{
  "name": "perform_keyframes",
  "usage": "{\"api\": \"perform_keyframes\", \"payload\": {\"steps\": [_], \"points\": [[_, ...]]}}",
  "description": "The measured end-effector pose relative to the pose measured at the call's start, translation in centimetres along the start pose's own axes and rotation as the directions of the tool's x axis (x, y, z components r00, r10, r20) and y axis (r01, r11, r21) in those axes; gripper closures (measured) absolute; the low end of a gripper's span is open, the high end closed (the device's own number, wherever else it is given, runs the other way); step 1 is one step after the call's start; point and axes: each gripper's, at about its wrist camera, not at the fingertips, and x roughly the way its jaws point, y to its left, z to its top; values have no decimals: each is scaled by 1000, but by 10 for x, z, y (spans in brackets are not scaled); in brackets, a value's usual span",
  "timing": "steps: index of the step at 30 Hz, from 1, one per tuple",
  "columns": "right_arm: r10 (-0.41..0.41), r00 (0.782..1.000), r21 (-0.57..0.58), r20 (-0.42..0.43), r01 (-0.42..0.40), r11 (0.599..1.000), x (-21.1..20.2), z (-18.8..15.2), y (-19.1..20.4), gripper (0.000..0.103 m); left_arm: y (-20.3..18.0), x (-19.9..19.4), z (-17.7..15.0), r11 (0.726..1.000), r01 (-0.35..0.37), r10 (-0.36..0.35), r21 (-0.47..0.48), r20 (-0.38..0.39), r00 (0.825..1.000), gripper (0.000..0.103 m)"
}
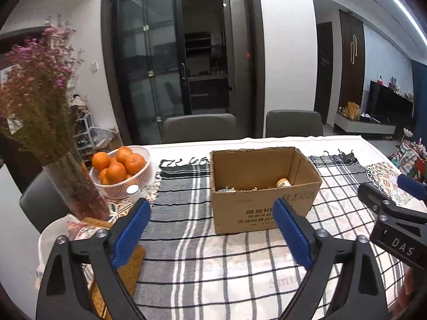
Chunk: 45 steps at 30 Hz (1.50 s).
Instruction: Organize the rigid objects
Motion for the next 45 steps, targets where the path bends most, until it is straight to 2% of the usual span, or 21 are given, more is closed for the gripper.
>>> {"api": "perform_keyframes", "payload": {"steps": [4, 15, 22, 26, 33, 45], "points": [[-17, 1000, 13, 21, 17, 1000, -23, -11, -1, 15, 1, -16, -9, 1000, -2, 2, -13, 22, 1000, 0], [-34, 998, 30, 57, 32, 999, -57, -34, -5, 15, 6, -47, -34, 999, 12, -11, -44, 29, 1000, 0], [-27, 996, 28, 79, 25, 999, -71, -38, -7, 15, 5, -65, -36, 999, 0, 2, -39, 53, 999, 0], [-6, 997, 33, 78, 3, 999, -75, -41, -7, 15, 4, -69, -37, 999, 1, 2, -41, 59, 998, 0], [-5, 996, 39, 90, 1, 999, -79, -42, -10, 15, 3, -71, -35, 998, 48, -46, -51, 50, 998, 0], [-8, 994, 34, 106, 4, 999, -85, -41, -11, 15, 3, -75, -34, 998, 28, -25, -47, 64, 998, 0]]}}
